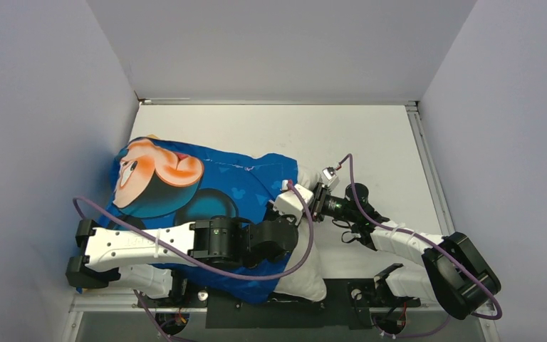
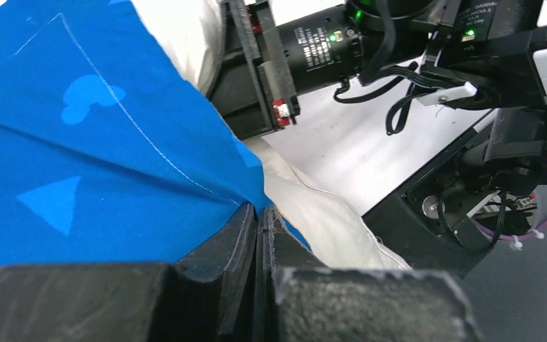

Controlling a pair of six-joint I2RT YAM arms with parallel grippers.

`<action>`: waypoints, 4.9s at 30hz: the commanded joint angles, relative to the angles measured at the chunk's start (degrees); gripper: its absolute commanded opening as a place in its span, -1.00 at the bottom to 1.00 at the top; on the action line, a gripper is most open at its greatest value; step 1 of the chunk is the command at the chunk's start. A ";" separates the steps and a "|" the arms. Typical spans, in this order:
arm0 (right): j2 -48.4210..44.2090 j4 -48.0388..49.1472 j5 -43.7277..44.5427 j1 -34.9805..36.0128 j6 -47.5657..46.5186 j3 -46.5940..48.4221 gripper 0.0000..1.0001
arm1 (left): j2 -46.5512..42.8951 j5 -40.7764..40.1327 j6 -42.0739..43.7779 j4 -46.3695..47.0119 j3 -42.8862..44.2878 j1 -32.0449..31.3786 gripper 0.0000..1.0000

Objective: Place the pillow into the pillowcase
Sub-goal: Stuff the pillow into the pillowcase.

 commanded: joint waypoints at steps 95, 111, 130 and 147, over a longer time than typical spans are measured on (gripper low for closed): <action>-5.62 -41.17 16.66 2.07 -25.83 29.04 0.79 | -45.83 -3.06 -6.38 12.94 -11.40 40.54 -1.00; 19.78 -26.59 15.47 13.24 -20.17 45.05 0.80 | -47.85 -0.24 -9.61 8.28 -12.93 40.28 -1.00; 26.23 -48.69 31.59 17.34 -37.07 61.24 -0.89 | -47.98 2.86 -10.13 8.68 -10.94 40.19 -1.00; 11.99 -58.25 26.61 12.28 -45.28 81.40 -0.89 | -39.43 11.39 -17.09 14.96 -23.22 40.19 -1.00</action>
